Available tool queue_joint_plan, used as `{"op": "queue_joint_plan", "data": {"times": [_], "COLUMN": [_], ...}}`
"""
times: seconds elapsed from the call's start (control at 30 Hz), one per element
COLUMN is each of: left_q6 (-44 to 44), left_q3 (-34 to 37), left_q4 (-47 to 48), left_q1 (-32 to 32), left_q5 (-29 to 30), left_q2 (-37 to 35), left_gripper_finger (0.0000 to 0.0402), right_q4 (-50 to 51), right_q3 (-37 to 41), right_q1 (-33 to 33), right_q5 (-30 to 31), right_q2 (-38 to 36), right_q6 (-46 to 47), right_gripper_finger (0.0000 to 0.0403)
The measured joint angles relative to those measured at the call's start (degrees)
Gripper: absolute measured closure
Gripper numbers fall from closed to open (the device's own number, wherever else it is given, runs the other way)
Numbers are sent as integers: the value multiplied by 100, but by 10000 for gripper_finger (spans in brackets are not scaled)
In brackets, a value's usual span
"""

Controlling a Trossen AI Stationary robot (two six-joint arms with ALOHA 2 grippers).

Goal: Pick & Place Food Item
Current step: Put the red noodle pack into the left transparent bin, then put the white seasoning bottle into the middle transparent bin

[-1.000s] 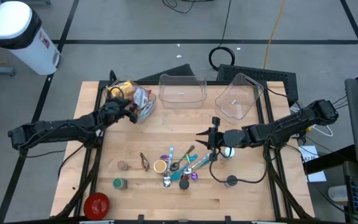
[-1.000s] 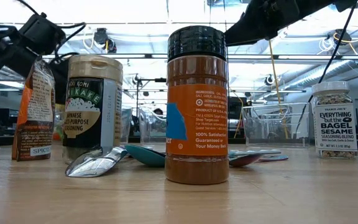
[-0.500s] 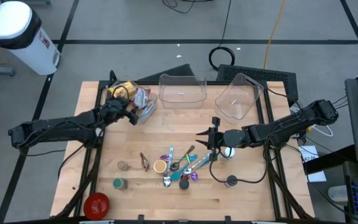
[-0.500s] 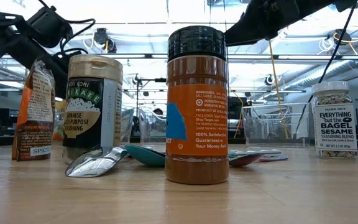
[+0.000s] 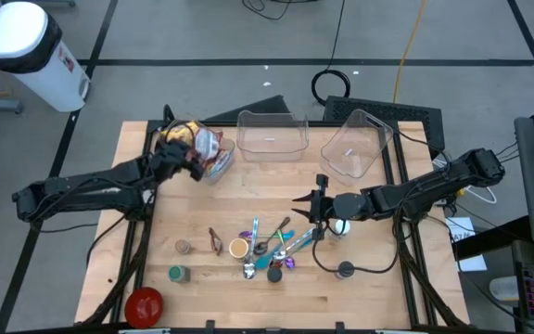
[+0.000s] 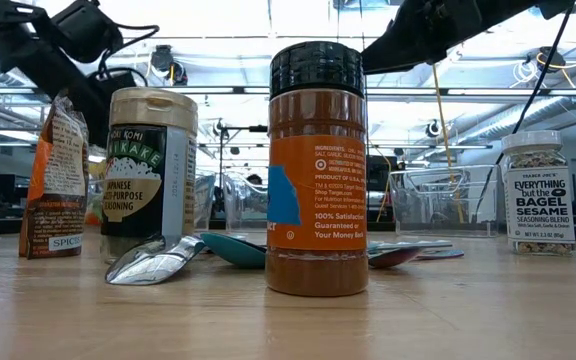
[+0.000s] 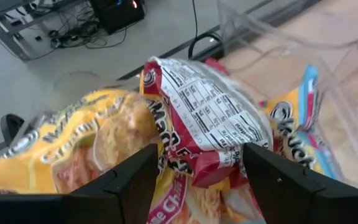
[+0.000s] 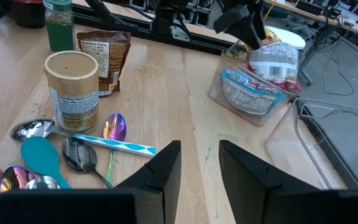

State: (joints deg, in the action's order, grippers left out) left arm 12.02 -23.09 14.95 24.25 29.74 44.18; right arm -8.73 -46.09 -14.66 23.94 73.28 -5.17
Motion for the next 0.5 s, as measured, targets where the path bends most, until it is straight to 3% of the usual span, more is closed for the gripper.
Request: {"op": "queue_joint_plan", "data": {"times": [0.23, 0.5], "left_q6": [10, 58], "left_q3": [-81, -81], "left_q4": [144, 131], "left_q1": [4, 4], "left_q5": [-3, -599], "left_q2": [0, -193], "left_gripper_finger": [160, 160], "right_q4": [38, 39], "right_q3": [0, 0], "right_q1": [-2, -8], "right_q5": [0, 0], "right_q2": [0, 0], "right_q6": [0, 0], "right_gripper_finger": [303, 302]}}
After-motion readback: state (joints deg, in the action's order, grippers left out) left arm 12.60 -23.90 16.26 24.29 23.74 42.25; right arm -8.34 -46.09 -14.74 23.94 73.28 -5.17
